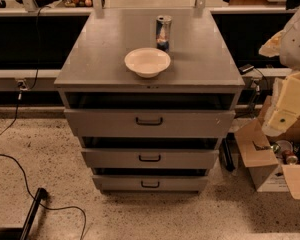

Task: Open top drawer

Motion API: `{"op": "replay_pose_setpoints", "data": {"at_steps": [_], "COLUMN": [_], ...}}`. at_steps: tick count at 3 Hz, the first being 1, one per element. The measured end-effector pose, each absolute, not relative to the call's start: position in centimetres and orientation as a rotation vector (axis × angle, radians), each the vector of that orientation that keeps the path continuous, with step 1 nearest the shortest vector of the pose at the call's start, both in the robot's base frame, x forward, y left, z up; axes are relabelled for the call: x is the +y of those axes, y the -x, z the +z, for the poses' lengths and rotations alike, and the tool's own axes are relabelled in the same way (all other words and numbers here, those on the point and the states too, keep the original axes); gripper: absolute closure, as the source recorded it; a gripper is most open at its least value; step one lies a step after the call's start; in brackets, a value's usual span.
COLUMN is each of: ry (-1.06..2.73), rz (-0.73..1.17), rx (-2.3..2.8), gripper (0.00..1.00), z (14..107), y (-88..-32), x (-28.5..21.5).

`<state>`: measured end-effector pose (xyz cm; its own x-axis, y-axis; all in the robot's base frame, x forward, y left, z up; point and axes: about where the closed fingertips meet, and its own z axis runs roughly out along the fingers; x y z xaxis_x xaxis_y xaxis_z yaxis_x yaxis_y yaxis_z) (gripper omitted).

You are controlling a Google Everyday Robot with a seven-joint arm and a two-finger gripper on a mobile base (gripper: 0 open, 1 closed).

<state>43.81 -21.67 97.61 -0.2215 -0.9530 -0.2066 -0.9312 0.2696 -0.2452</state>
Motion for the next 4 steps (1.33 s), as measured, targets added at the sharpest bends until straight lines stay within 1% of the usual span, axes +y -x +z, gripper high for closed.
{"op": "replay_pose_setpoints", "data": {"at_steps": [1,2,3,4], "ry": [1.723,1.707,1.682,1.617], "rz": [-0.094,-0.002,0.199,0.22], "rx": [2.227,2.18,2.076,1.971], "gripper": [0.0,0.0,0.0,0.0], "z": [97.4,93.6,86.6,86.6], "y": [-44.0,-45.9,-47.0,-48.1], "x": [-21.6,-21.2,-20.1,-20.1]}}
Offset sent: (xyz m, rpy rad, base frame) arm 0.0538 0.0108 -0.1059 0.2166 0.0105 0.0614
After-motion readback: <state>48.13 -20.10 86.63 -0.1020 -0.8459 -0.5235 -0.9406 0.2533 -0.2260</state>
